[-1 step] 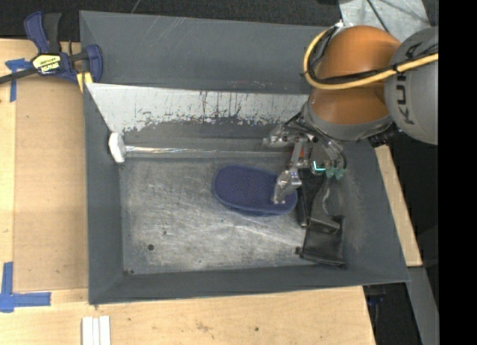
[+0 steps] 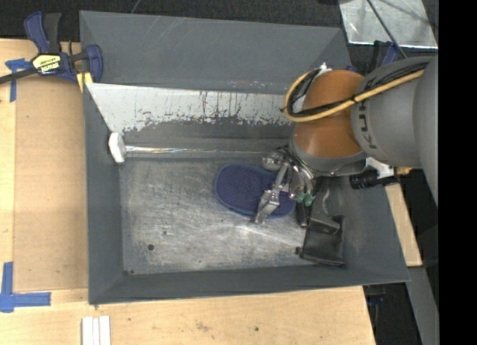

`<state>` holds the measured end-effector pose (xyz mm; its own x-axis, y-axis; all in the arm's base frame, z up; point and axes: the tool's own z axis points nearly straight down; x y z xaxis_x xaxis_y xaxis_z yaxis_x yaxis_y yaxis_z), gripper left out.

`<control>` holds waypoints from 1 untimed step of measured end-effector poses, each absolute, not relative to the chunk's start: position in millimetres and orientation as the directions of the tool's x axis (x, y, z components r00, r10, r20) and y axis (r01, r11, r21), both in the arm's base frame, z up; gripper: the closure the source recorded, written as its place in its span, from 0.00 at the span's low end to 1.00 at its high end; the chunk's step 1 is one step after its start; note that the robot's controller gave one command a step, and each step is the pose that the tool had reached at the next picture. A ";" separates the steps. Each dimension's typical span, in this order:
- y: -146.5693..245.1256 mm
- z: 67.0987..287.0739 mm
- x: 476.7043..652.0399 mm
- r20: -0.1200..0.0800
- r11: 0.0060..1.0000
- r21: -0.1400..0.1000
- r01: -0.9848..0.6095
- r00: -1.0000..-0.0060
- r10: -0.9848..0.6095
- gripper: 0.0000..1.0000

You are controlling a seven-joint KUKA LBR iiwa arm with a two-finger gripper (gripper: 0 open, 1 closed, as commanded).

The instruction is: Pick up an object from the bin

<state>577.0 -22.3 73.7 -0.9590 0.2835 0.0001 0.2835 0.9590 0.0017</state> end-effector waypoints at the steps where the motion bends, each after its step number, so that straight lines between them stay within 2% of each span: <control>1: -22.4 77.3 579.6 -0.008 0.960 0.003 0.281 -0.960 0.281 1.00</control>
Offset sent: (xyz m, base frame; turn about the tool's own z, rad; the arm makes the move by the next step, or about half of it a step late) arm 0.0000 0.0000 0.0000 0.0000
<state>579.6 -22.4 77.3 -0.9597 0.2809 -0.0081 0.2809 0.9597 0.0027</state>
